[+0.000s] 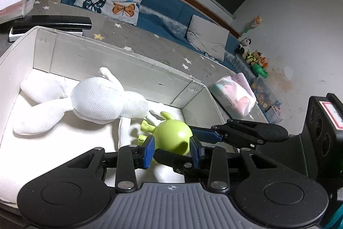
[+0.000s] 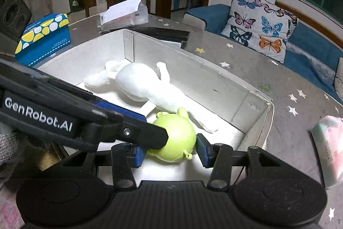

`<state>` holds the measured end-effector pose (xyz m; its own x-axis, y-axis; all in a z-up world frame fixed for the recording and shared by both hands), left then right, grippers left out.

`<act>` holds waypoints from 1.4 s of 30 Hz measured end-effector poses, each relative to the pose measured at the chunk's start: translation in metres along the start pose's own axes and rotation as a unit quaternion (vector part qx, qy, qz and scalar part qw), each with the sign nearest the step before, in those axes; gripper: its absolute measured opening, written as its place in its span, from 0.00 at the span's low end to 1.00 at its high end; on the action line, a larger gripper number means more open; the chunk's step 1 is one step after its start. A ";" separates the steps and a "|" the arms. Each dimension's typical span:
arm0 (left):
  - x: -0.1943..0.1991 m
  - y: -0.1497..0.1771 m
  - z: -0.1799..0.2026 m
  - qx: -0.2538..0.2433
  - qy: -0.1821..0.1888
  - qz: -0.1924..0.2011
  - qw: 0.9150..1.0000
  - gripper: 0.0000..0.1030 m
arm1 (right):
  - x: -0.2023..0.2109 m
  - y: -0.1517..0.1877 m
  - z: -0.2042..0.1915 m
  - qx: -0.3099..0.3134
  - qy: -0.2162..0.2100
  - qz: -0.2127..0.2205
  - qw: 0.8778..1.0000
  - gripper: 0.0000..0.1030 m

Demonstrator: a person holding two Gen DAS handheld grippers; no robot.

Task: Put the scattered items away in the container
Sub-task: 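Carry the green toy with both tools and lower it into the box, then open both tools to release the green toy beside the bunny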

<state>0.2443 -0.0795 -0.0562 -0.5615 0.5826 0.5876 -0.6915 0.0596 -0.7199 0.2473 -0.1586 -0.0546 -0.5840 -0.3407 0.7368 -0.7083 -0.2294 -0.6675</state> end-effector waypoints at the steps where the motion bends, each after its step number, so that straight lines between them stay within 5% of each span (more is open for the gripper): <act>1: 0.001 0.000 0.000 -0.001 -0.001 0.001 1.000 0.37 | 0.000 0.000 0.000 0.000 0.001 0.000 1.000 0.47; 17: 0.024 -0.003 0.010 -0.013 -0.023 0.030 0.999 0.36 | 0.022 -0.003 0.003 -0.023 0.000 0.036 0.999 0.53; 42: 0.108 0.047 0.059 -0.035 -0.032 0.086 0.995 0.36 | 0.158 0.049 -0.017 -0.039 -0.015 0.159 0.986 0.68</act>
Point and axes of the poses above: each gripper's, at about its wrist camera, not at the fingertips, and x roughly against the way its jaws point, z to its right, y to its underside, the point moved 8 cm from there along -x, roughly the way its jaws point, and after that the axes turned 14 degrees about -x, right-handed, at the moved point
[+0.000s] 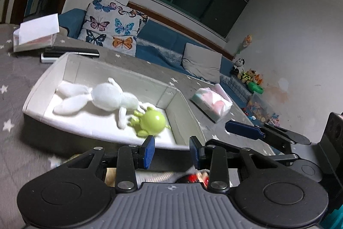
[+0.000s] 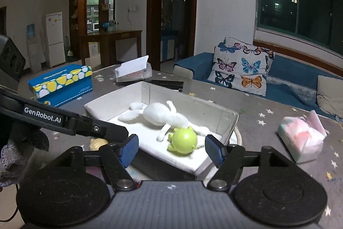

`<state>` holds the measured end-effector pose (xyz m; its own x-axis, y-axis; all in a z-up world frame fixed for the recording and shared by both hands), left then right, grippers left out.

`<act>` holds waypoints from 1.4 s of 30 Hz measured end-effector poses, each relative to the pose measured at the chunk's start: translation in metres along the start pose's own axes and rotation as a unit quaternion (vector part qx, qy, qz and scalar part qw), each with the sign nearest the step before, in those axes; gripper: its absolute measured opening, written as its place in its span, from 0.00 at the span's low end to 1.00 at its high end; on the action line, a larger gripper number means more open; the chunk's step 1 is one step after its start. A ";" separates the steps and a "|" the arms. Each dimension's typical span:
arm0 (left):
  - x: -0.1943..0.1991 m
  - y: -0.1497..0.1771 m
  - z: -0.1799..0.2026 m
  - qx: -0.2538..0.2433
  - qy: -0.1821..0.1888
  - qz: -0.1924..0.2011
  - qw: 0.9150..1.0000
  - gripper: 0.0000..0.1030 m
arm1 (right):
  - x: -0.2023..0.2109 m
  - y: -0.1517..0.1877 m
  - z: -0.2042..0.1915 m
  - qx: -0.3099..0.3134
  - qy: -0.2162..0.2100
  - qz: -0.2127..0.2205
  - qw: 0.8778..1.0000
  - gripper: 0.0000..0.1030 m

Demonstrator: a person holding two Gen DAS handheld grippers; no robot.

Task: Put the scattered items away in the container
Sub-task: 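Open both tools to release the green toy beside the bunny, then grasp the red round doll toy with both tools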

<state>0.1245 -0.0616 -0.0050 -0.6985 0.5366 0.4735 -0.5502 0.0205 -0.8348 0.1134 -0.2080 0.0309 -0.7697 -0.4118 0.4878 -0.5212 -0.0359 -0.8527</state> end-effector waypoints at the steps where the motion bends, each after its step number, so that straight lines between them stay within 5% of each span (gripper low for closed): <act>1: 0.002 0.004 0.002 0.001 0.001 -0.002 1.000 0.36 | 0.004 0.003 0.000 -0.001 0.001 0.000 1.000 0.68; 21: -0.013 0.076 0.051 -0.018 0.069 -0.081 0.994 0.36 | 0.033 0.103 0.008 -0.029 0.004 -0.082 0.996 0.65; 42: -0.027 0.088 0.042 0.026 0.091 -0.102 0.990 0.36 | 0.028 0.115 0.004 -0.034 -0.013 -0.101 0.994 0.48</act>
Point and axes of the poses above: each gripper's, at about its wrist camera, not at the fingertips, and x roughly against the way its jaws point, z to its right, y to its underside, the point moved 8 cm from there along -x, roughly the way its jaws point, and after that the axes turned 14 degrees about -x, right-handed, at the moved point
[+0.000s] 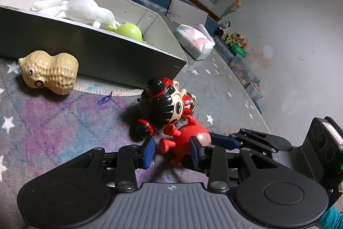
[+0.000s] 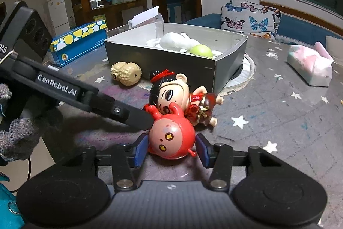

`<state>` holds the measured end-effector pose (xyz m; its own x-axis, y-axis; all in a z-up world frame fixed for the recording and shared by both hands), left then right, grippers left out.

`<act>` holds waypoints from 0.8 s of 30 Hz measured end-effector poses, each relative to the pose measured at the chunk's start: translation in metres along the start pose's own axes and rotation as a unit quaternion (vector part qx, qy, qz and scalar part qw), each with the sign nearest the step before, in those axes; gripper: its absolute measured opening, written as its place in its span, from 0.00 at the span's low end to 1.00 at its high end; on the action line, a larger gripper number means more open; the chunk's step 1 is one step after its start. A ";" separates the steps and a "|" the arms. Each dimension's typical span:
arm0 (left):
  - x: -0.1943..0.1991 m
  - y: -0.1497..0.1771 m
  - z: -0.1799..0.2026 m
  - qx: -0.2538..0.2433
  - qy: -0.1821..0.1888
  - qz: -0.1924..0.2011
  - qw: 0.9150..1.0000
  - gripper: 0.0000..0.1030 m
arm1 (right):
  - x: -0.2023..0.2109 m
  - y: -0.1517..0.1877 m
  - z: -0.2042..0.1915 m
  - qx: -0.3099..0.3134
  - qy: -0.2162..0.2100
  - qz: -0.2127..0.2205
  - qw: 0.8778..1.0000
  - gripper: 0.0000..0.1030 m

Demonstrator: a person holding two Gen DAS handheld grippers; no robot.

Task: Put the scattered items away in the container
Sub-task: 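Grasp the red round doll toy with both tools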

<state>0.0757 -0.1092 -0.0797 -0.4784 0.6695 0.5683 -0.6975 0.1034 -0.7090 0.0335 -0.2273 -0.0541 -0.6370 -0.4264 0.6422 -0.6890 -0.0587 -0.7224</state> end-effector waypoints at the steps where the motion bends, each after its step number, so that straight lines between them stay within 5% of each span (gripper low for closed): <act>1: 0.000 0.000 -0.001 0.001 0.002 0.001 1.000 0.36 | 0.000 0.000 0.000 0.000 -0.001 -0.001 1.000 0.48; 24: 0.002 0.011 -0.017 0.046 0.053 -0.012 0.997 0.34 | -0.006 0.001 0.000 0.023 -0.004 -0.006 1.000 0.47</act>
Point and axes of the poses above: each gripper's, at about its wrist camera, not at the fingertips, and x roughly against the way its jaws point, z to its right, y to its underside, the point moved 8 cm from there along -x, roughly the way its jaws point, and after that the axes turned 14 degrees about -x, right-handed, at the moved point
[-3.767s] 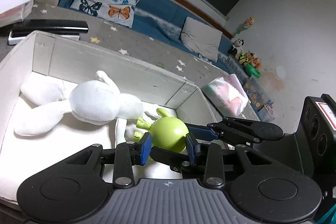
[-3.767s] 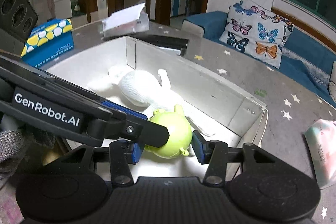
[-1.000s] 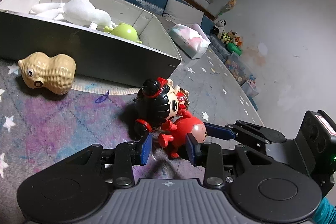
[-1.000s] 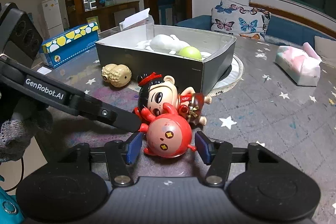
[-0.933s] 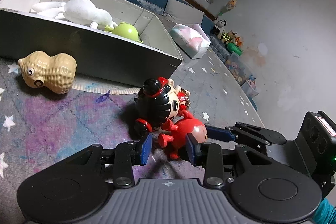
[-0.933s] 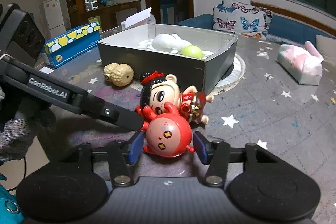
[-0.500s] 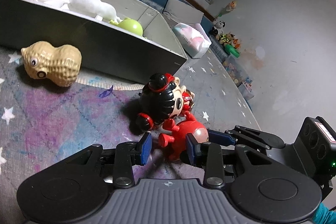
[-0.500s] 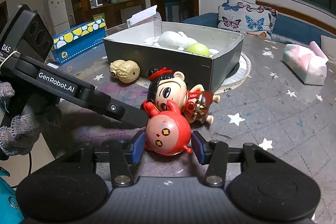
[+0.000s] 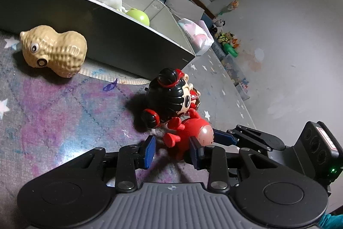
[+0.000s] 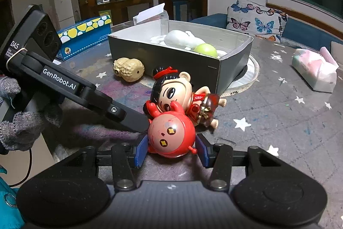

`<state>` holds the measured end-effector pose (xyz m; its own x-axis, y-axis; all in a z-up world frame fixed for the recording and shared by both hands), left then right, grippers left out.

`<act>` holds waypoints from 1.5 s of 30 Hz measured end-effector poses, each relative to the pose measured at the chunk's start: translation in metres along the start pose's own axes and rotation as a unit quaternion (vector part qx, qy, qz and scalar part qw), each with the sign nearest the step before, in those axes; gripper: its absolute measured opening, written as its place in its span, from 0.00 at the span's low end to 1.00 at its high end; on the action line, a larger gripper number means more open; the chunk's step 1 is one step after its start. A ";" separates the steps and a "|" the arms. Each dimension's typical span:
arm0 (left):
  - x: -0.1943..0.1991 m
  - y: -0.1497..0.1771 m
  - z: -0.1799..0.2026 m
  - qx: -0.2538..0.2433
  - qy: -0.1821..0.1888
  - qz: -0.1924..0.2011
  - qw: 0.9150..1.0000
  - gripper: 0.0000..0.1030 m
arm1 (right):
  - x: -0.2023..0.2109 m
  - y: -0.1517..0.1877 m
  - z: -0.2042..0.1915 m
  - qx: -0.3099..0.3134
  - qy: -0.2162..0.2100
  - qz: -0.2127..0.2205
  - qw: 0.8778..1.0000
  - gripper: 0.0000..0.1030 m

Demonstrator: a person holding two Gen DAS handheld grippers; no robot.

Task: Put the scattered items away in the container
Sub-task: 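Grasp the red round doll toy with both tools, then lift the red doll toy with both tools and lower it into the box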

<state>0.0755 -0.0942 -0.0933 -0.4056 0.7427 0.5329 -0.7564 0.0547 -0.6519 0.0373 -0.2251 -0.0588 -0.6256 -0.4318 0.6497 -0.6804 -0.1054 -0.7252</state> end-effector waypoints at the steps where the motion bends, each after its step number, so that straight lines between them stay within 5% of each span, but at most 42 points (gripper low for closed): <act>1: 0.000 0.000 0.000 0.002 0.004 0.000 1.000 0.33 | 0.000 0.000 0.000 0.000 0.000 0.000 1.000 0.47; 11: 0.001 0.000 -0.001 0.010 0.020 0.002 1.000 0.18 | 0.000 -0.001 0.001 -0.008 -0.004 0.000 1.000 0.47; 19: 0.014 -0.007 0.010 -0.011 0.013 0.016 1.000 0.16 | 0.011 -0.008 -0.006 -0.005 -0.009 0.015 1.000 0.47; 31: 0.048 -0.078 0.027 -0.075 -0.040 0.091 0.992 0.16 | 0.022 -0.080 -0.019 0.026 -0.015 0.084 0.996 0.47; 37: 0.054 -0.122 0.000 -0.065 -0.077 0.119 0.988 0.16 | -0.006 -0.129 -0.023 0.032 -0.027 0.087 0.995 0.47; 45: 0.050 -0.149 -0.062 -0.033 -0.122 0.107 0.986 0.17 | -0.082 -0.166 -0.023 0.005 -0.048 0.030 0.998 0.47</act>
<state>0.1996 -0.0240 -0.0027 -0.6706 0.5591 0.4875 -0.6077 -0.0372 -0.7933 0.1931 -0.1516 0.0139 -0.6252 -0.5212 0.5809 -0.6387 -0.0860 -0.7646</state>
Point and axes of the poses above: each gripper's, at about its wrist camera, not at the fingertips, and x roughly against the way its jaws point, z to its right, y to its underside, the point moved 8 cm from there along -x, roughly the way its jaws point, and after that the axes turned 14 degrees about -x, right-handed, at the moved point
